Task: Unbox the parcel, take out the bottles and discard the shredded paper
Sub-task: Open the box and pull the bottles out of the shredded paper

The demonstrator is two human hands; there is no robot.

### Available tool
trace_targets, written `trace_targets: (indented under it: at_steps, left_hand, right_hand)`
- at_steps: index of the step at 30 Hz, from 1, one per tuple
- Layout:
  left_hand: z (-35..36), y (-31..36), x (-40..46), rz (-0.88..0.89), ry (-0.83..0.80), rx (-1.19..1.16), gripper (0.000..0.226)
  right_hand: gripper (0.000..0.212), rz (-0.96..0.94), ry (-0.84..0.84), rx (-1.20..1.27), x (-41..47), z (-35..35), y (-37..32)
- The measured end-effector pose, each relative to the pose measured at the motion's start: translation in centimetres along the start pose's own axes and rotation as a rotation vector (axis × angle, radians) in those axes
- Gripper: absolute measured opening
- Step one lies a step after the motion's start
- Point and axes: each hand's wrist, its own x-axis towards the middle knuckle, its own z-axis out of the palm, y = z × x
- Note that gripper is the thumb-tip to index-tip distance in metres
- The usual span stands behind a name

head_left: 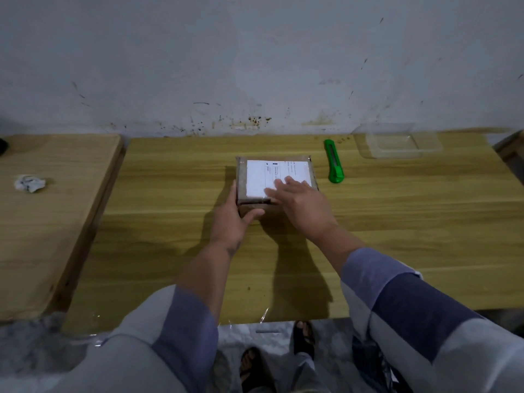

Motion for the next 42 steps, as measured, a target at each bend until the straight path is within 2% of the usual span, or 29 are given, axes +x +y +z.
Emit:
trace_targets:
  at_steps: [2, 5, 9, 12, 15, 17, 20, 22, 27, 31, 33, 35, 37, 39, 42]
  left_hand:
    - [0.0, 0.2, -0.1, 0.006, 0.015, 0.011, 0.085]
    - [-0.1, 0.4, -0.1, 0.006, 0.015, 0.032, 0.087]
    - [-0.6, 0.5, -0.7, 0.010, -0.004, 0.071, 0.095]
    - [-1.1, 0.7, -1.9, 0.086, 0.037, 0.146, 0.088]
    - [-1.3, 0.8, -2.4, 0.170, 0.107, 0.209, 0.070]
    - [-1.4, 1.1, -2.6, 0.213, 0.146, 0.216, 0.059]
    - [-1.5, 1.6, -2.6, 0.269, 0.173, 0.207, 0.046]
    - [-1.7, 2.3, -2.5, 0.284, 0.200, 0.213, 0.042]
    - [-2.4, 5.5, -1.3, 0.233, 0.258, 0.081, 0.052]
    - [-2.5, 6.6, 0.5, 0.193, 0.241, -0.142, 0.064]
    - [-2.4, 7.1, 1.4, 0.192, 0.243, -0.134, 0.065]
    - [-2.3, 7.4, 2.5, 0.231, 0.252, -0.070, 0.061]
    - [-2.5, 7.7, 3.5, 0.270, 0.266, -0.014, 0.055]
    - [-2.9, 8.0, 4.7, 0.270, 0.273, 0.031, 0.052]
    - [-3.4, 8.0, 6.9, 0.282, 0.272, 0.104, 0.051]
  right_hand:
    - [0.025, 0.028, 0.058, 0.076, 0.4, -0.7, 0.1]
    - [0.024, 0.001, 0.093, 0.066, 0.5, -0.8, 0.4]
    - [0.039, 0.030, 0.055, 0.100, -0.2, -0.6, 0.7]
    - [0.061, 0.189, -0.016, 0.047, -1.6, -1.0, 1.1]
    - [0.071, 0.479, 0.057, 0.223, -3.4, -1.0, 1.7]
    - [0.067, 0.547, 0.082, 0.338, -4.3, -0.7, 1.6]
    - [0.043, 0.524, 0.158, 0.406, -4.7, -0.1, 1.3]
    - [0.037, 0.539, 0.243, 0.422, -4.2, -0.4, 1.0]
    - [0.036, 0.651, 0.411, 0.578, -1.0, -3.6, 0.4]
    - [0.048, 0.724, 0.421, 0.650, 1.7, -4.9, 0.4]
    - [0.054, 0.730, 0.448, 0.726, 2.9, -5.1, 0.7]
    - [0.050, 0.748, 0.490, 0.761, 4.0, -5.2, 1.1]
    - [0.037, 0.757, 0.536, 0.711, 5.2, -5.3, 1.5]
    - [0.029, 0.739, 0.526, 0.561, 6.3, -5.4, 2.1]
    - [0.039, 0.728, 0.406, 0.497, 8.2, -5.3, 3.7]
